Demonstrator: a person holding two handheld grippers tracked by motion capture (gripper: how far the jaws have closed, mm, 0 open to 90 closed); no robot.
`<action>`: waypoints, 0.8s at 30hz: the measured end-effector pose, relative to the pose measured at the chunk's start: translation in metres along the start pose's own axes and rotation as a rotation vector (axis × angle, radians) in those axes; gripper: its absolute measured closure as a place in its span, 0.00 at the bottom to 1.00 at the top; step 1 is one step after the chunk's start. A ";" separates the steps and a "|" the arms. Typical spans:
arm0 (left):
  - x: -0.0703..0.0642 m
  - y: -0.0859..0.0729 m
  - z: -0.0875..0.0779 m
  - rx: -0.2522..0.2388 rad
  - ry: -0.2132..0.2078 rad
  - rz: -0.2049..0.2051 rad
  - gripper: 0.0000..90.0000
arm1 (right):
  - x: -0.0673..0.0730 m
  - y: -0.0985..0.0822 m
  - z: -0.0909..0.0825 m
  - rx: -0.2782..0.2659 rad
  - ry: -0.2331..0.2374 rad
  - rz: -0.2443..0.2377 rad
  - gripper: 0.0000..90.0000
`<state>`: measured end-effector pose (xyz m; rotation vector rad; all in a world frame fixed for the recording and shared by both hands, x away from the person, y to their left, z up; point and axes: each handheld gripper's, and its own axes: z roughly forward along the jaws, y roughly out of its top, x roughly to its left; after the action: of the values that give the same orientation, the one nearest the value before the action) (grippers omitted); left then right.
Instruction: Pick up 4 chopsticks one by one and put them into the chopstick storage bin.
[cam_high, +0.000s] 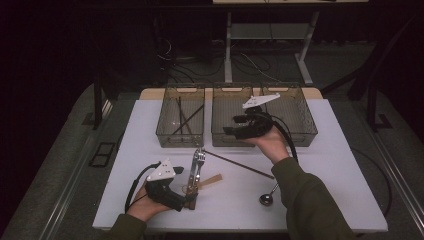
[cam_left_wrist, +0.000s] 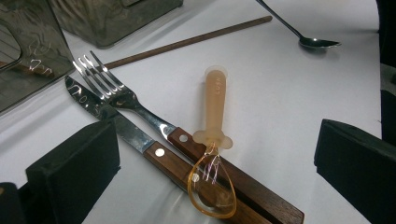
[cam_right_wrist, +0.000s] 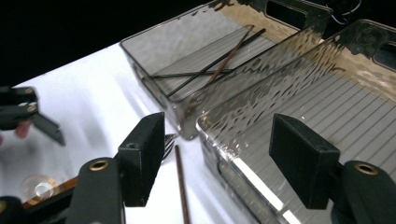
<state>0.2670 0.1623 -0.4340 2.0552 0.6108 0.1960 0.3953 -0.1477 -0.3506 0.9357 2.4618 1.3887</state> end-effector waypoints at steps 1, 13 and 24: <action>0.000 0.000 0.000 -0.002 0.000 -0.002 0.00 | 0.000 -0.003 -0.002 -0.001 0.006 -0.002 0.40; 0.000 0.000 0.000 0.004 -0.001 0.005 0.00 | 0.000 -0.044 -0.027 0.014 0.033 -0.023 0.40; 0.000 0.000 0.000 0.000 0.000 0.005 0.00 | -0.004 -0.081 -0.042 0.051 0.029 -0.018 0.40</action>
<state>0.2664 0.1623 -0.4340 2.0569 0.6051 0.1991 0.3444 -0.2103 -0.3943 0.9081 2.5322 1.3488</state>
